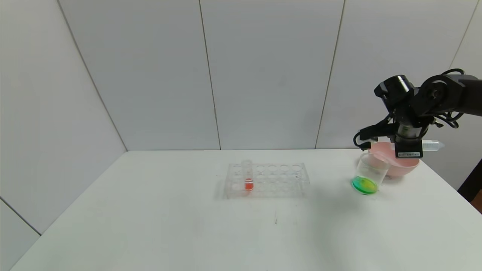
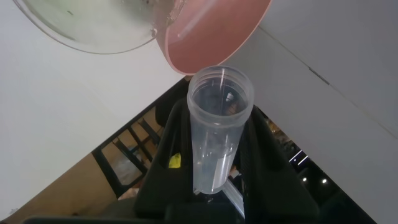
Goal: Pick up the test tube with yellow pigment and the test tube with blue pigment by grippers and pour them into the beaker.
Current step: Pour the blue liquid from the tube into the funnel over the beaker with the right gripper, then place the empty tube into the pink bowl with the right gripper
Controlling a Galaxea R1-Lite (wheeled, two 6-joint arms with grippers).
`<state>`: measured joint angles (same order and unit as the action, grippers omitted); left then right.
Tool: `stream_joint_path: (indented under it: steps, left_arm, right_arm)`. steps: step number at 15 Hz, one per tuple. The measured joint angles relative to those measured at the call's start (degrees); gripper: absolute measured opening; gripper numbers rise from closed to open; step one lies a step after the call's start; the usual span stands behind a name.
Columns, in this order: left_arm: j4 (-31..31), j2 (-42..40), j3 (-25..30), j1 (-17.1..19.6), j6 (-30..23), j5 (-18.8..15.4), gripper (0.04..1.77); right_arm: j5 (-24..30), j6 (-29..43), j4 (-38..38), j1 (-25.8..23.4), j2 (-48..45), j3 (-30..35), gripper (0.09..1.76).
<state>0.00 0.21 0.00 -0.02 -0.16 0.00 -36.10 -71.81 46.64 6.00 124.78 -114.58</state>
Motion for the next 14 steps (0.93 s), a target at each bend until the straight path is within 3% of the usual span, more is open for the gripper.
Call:
stream_joint_path:
  steps: [3, 10, 12, 14]
  left_arm:
    - [0.0, 0.0, 0.0, 0.0, 0.0, 0.0, 1.76]
    - [0.0, 0.0, 0.0, 0.02, 0.0, 0.0, 1.76]
    - [0.0, 0.0, 0.0, 0.0, 0.02, 0.0, 1.76]
    - [0.0, 0.0, 0.0, 0.0, 0.0, 0.0, 1.76]
  right_arm:
    - [-3.75, -0.68, 0.43, 0.74, -0.2, 0.0, 0.5]
    - [-2.19, -0.57, 0.1, 0.52, -1.19, -0.02, 0.5]
    - [5.01, -0.3, -1.16, -0.46, -1.93, -0.02, 0.5]
    - [16.91, -0.02, -3.84, -2.41, -2.65, -0.02, 0.5]
